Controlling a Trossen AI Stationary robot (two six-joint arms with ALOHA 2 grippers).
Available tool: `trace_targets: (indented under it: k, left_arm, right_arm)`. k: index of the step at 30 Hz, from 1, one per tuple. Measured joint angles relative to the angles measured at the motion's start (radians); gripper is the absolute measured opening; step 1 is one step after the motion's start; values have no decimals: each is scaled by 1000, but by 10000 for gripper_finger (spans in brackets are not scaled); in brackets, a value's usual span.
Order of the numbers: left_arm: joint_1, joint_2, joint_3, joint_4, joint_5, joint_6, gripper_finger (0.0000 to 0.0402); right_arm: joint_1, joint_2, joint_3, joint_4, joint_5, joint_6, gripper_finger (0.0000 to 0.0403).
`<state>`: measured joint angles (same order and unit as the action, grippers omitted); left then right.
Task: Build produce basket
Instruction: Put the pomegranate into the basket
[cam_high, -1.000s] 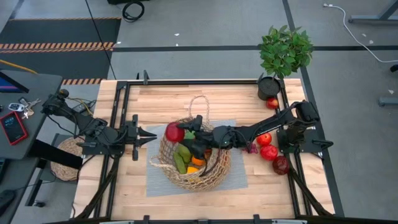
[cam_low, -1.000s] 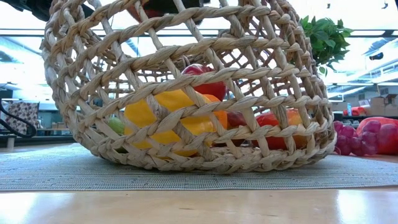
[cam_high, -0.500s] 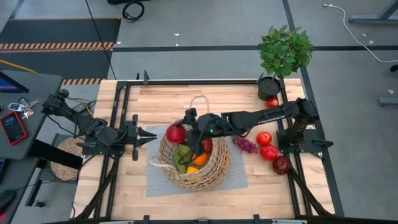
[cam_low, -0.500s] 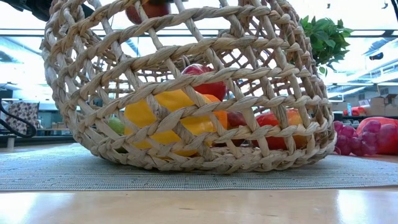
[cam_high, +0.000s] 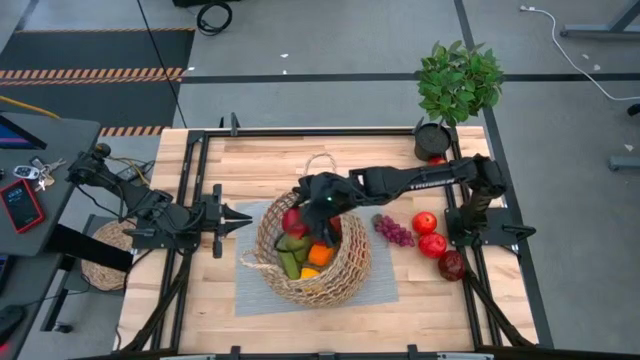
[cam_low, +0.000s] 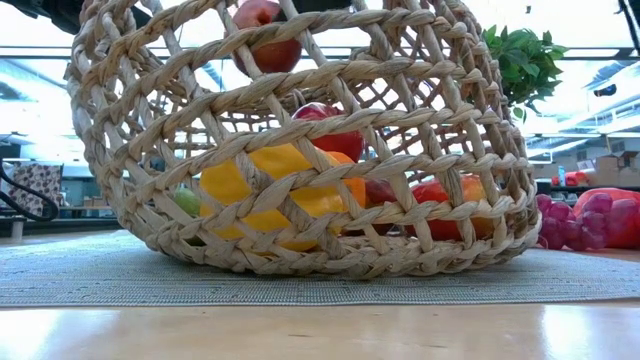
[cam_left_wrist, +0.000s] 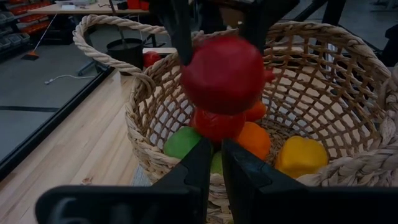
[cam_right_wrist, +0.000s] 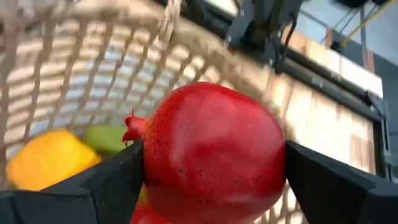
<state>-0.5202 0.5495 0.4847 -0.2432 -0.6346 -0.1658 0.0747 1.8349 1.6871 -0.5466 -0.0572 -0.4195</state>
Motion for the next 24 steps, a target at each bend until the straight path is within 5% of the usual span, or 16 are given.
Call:
trace_targets:
  k: [14, 24]
  left_arm:
    - [0, 0, 0, 0, 0, 0, 48]
    - [0, 0, 0, 0, 0, 0, 48]
  right_arm:
    - [-4, 277, 409, -390, -17, 60, 359]
    - [-6, 305, 440, -382, 31, 155, 393]
